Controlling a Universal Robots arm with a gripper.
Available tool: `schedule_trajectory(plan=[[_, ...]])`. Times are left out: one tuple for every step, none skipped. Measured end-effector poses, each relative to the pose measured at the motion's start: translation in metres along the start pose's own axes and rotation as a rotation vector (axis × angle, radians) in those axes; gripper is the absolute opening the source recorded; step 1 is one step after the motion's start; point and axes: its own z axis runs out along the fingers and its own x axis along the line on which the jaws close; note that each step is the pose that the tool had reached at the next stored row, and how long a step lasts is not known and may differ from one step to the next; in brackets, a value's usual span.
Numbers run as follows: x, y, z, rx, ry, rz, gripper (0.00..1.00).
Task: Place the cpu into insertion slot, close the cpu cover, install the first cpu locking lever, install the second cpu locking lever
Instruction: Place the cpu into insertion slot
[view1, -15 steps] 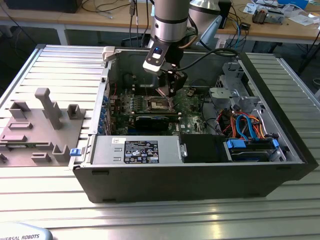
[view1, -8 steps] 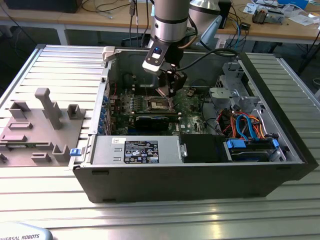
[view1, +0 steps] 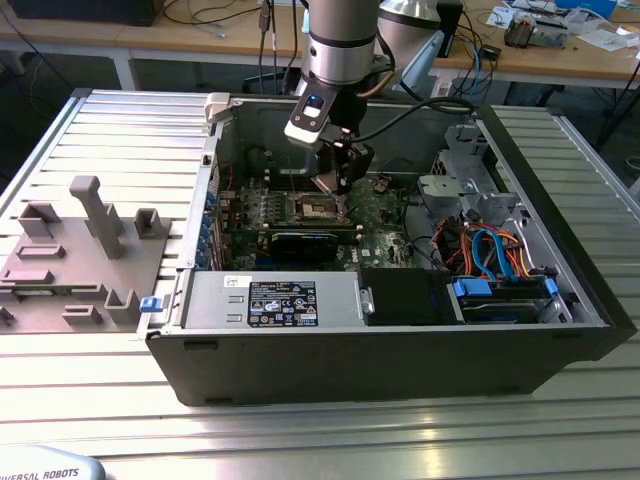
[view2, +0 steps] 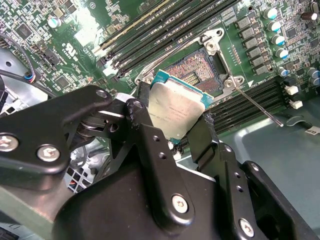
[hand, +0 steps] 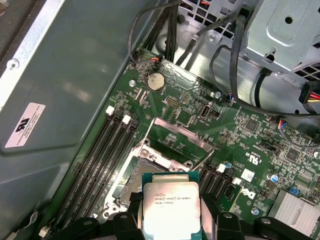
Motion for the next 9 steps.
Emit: schedule_trajectory(plan=[[0.0000, 0.0000, 0.0000, 0.0000, 0.0000, 0.000, 0.55], [0.0000, 0.0000, 0.0001, 0.0000, -0.0001, 0.001, 0.55], [0.0000, 0.0000, 0.0001, 0.0000, 0.0000, 0.001, 0.55], [0.0000, 0.0000, 0.0001, 0.0000, -0.0001, 0.001, 0.55], [0.0000, 0.0000, 0.0001, 0.0000, -0.0001, 0.002, 0.55], [0.0000, 0.0000, 0.0001, 0.0000, -0.0001, 0.002, 0.55], [0.0000, 0.0000, 0.0001, 0.0000, -0.0001, 0.002, 0.55], [0.0000, 0.0000, 0.0001, 0.0001, -0.0002, 0.003, 0.55], [0.0000, 0.0000, 0.0001, 0.0001, -0.0002, 0.004, 0.55]])
